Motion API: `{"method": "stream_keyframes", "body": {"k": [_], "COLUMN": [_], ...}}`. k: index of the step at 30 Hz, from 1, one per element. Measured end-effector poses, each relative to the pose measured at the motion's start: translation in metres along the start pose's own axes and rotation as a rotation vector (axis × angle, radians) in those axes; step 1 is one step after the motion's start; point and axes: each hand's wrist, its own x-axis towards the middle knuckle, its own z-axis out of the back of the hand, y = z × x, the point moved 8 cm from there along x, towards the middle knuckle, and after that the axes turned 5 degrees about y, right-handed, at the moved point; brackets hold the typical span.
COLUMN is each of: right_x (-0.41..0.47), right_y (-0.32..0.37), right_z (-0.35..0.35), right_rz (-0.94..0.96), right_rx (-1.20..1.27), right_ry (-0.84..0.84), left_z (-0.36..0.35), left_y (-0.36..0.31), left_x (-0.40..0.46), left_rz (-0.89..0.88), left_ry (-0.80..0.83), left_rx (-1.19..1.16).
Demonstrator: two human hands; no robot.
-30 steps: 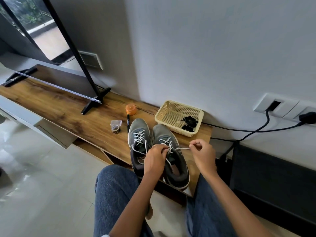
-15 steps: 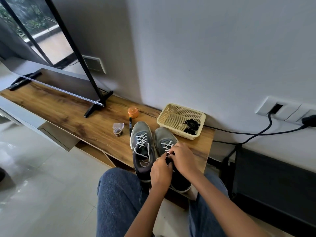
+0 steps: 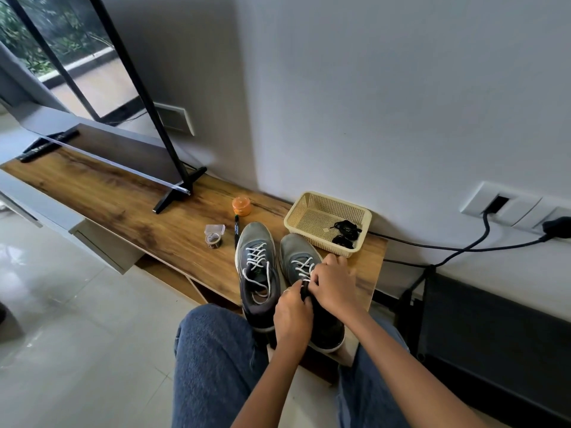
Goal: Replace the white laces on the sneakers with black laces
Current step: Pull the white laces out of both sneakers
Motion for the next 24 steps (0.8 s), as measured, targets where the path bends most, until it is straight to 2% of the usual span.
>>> {"method": "stream_keyframes", "body": {"k": [6, 13, 17, 20, 24], "right_x": [0.002, 0.002, -0.001, -0.002, -0.006], "right_y": [0.004, 0.004, -0.007, -0.016, -0.032], "right_z": [-0.004, -0.016, -0.014, -0.012, -0.003], "right_rz": [-0.063, -0.127, -0.239, -0.279, -0.235], "right_rx": [0.078, 0.381, 0.615, 0.813, 0.808], "right_ry": [0.133, 0.297, 0.394, 0.363, 0.201], "left_z": [0.0, 0.001, -0.002, -0.005, -0.004], "left_y": [0.003, 0.005, 0.001, -0.002, -0.002], "left_x": [-0.003, -0.005, -0.006, -0.006, -0.005], "left_rz": [0.042, 0.036, 0.008, 0.005, 0.0], "left_ry": [-0.019, -0.029, -0.03, -0.021, -0.012], "left_rx": [-0.014, 0.01, 0.016, 0.037, 0.068]}}
